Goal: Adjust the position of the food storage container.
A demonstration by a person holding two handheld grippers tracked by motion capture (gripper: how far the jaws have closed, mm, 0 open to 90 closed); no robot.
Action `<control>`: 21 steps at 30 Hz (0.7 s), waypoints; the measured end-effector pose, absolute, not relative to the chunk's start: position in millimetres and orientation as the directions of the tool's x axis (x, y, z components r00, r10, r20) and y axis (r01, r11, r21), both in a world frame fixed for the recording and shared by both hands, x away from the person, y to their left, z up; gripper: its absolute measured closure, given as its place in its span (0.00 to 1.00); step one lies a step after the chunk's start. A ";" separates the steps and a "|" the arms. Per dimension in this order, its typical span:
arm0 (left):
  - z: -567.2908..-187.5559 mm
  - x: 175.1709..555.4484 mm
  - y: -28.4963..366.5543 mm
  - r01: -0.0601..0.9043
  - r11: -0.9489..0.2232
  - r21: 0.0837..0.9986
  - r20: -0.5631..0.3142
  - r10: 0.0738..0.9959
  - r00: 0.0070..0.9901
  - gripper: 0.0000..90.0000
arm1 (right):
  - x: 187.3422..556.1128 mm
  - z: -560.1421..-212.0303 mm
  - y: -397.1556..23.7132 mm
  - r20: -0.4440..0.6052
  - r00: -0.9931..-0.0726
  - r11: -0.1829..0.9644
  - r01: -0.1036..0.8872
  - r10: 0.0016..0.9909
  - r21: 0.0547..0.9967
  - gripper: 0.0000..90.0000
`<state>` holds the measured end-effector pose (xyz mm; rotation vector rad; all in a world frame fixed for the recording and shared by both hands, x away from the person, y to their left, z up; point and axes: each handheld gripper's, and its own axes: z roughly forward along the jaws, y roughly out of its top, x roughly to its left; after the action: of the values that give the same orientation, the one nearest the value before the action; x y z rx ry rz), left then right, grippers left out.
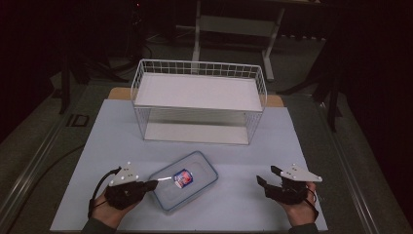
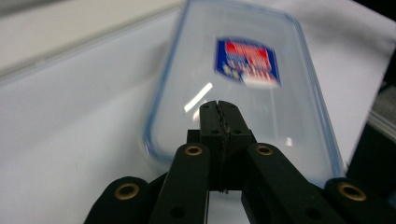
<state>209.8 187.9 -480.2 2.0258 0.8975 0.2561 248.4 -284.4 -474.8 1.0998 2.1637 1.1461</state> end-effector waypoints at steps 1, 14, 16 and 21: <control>-481.2 205.9 188.5 0.501 -0.351 0.791 -0.155 0.677 0.719 1.00 | 248.4 -474.9 -283.7 -0.025 -0.580 0.337 0.438 0.814 0.833 0.37; -496.1 172.8 182.4 0.495 -0.429 0.756 -0.175 0.596 0.783 1.00 | 248.6 -475.0 -282.1 -0.026 -0.586 0.342 0.435 0.810 0.833 0.37; -497.0 168.9 178.1 0.480 -0.449 0.753 -0.165 0.577 0.800 1.00 | 248.4 -475.0 -281.9 -0.026 -0.586 0.342 0.435 0.810 0.833 0.37; -497.7 167.8 176.7 0.466 -0.470 0.750 -0.155 0.560 0.814 1.00 | 248.6 -475.2 -281.3 -0.029 -0.589 0.346 0.434 0.808 0.832 0.37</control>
<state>167.8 176.7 -497.7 2.1459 0.7520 0.1407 248.6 -281.3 -475.2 1.0850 2.1759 1.1448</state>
